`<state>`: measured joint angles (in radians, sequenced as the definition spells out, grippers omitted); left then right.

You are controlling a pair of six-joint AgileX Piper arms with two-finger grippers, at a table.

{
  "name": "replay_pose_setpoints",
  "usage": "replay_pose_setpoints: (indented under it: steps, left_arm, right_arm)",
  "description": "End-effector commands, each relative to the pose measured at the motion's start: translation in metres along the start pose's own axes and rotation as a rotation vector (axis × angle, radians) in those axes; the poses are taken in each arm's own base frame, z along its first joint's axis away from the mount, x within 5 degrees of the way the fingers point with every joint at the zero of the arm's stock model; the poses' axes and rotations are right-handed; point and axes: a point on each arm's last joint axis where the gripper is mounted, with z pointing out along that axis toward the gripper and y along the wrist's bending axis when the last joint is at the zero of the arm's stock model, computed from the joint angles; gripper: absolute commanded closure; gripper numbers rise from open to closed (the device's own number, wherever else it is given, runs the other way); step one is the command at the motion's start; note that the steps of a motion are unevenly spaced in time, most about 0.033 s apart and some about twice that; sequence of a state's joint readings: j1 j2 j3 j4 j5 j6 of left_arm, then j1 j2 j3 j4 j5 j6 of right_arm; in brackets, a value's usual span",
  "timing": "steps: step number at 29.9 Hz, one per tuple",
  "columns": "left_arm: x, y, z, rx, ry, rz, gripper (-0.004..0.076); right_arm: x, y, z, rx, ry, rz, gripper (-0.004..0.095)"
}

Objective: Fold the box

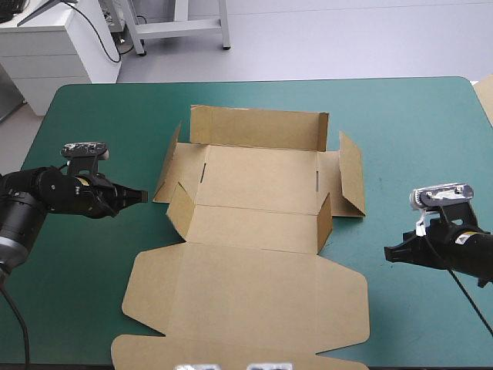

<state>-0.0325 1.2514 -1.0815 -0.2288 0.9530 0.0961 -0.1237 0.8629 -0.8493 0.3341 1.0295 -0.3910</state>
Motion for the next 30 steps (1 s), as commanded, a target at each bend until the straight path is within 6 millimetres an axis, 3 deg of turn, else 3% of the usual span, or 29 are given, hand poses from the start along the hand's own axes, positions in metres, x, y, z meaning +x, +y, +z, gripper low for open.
replay_pose_setpoints:
  steps: [1,16,30]
  left_arm:
    - [-0.009,-0.003,-0.014,0.009,-0.092,0.017,0.0731]
    - [-0.009,-0.003,-0.014,0.008,-0.092,0.028,0.0731]
    - [-0.009,-0.003,-0.014,0.009,-0.09,0.028,0.0731]
  right_arm:
    - [-0.01,0.002,-0.008,0.003,-0.073,-0.009,0.0929]
    - [-0.019,0.006,-0.006,-0.07,-0.096,0.008,0.0915]
    - [-0.072,0.011,-0.001,-0.165,-0.058,-0.04,0.0906]
